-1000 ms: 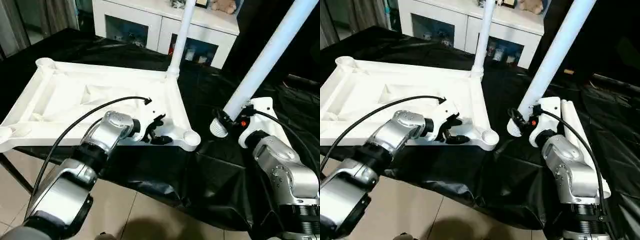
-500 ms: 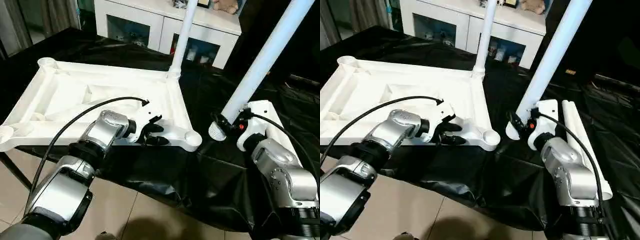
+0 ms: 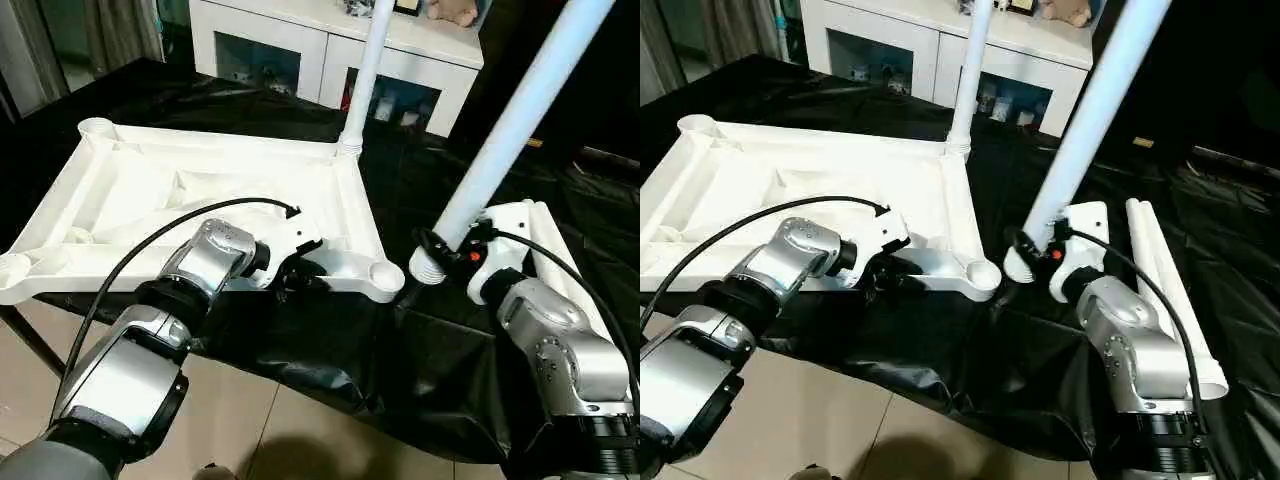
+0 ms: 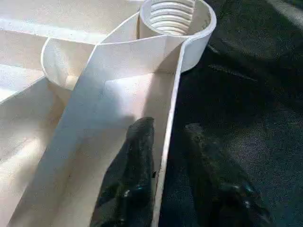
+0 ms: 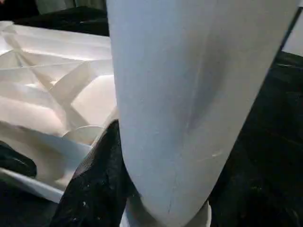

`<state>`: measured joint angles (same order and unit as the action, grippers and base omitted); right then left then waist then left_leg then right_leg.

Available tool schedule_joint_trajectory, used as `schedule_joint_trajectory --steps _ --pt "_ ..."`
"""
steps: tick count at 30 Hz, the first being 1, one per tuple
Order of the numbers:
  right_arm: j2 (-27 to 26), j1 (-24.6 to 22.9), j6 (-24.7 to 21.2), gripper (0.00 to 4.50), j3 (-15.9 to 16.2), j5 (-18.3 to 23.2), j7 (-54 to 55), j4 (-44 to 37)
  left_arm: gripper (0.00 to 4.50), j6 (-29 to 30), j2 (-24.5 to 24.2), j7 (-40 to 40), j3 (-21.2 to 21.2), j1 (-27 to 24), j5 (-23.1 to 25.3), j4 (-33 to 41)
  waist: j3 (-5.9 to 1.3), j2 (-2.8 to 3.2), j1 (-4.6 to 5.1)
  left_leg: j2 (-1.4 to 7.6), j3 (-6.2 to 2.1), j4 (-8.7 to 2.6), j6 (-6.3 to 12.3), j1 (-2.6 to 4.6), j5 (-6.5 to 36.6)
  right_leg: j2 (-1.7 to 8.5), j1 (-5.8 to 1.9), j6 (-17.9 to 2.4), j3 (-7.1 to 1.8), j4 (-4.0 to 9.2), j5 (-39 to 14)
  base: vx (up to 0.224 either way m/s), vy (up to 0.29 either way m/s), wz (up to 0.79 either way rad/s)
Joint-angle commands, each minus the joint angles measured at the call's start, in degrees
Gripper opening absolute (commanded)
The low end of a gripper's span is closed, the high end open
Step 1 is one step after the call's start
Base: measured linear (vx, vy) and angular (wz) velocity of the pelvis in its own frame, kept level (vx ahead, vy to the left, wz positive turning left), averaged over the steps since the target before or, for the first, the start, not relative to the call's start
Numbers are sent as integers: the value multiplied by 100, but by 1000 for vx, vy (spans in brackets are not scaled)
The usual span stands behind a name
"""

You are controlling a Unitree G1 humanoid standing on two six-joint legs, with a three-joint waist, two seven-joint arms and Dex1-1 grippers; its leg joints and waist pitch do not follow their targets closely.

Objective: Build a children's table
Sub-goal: Insert table leg to table base

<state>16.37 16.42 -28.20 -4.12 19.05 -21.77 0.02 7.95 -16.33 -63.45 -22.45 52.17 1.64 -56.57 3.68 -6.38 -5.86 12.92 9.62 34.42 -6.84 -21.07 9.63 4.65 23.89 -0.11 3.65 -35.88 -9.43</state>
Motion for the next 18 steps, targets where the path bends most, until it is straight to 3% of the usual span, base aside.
schedule_joint_trajectory --steps 1,5,10,13,14,15,16,17,18 --pt "81 25 62 186 -58 -42 -46 -141 83 -49 74 -50 -57 74 105 -46 -425 114 -17 -7 31 -435 -112 62 1449 292 -330 -911 -204 466 -1497 0 0 0" --pt "123 61 9 186 26 1 -181 -133 57 -100 86 -76 -81 47 161 -83 -428 112 -25 -3 31 -433 -92 61 1446 296 -331 -902 -206 465 -1506 0 0 0" --pt "227 16 -440 186 243 624 -1039 -440 20 -133 -28 -349 -57 -160 143 74 -432 108 -28 6 25 -437 -9 52 1361 292 -368 -1000 -208 437 -1232 0 0 0" --pt "457 -90 -576 186 420 740 -1512 -589 7 -14 -175 -583 -11 -425 57 503 -429 106 -23 27 25 -447 23 45 1256 298 -376 -1042 -216 413 -1033 0 0 0" --pt "554 -119 -620 186 482 747 -1655 -607 3 90 -249 -697 -5 -579 -16 801 -428 80 -22 46 27 -444 3 60 1262 313 -372 -1098 -213 385 -1028 0 0 0" --pt "614 -136 -649 186 519 749 -1749 -614 0 157 -296 -771 0 -681 -62 997 -417 90 -18 45 39 -447 -6 67 1328 314 -347 -1086 -220 412 -1156 0 0 0" --pt "629 -129 -650 186 527 729 -1768 -577 0 233 -326 -799 2 -755 -98 1159 -401 40 -7 30 51 -448 6 56 1347 305 -340 -1046 -218 440 -1279 0 0 0" --pt "632 -127 -650 186 528 726 -1771 -571 0 245 -331 -804 2 -767 -103 1184 -403 62 -15 36 41 -450 -14 62 1373 313 -339 -1028 -216 424 -1385 0 0 0" --pt "654 -72 -594 186 577 601 -1765 -437 0 309 -395 -841 -40 -849 -91 1378 -376 21 -2 24 54 -455 -16 60 1457 310 -307 -926 -215 485 -1711 0 0 0"
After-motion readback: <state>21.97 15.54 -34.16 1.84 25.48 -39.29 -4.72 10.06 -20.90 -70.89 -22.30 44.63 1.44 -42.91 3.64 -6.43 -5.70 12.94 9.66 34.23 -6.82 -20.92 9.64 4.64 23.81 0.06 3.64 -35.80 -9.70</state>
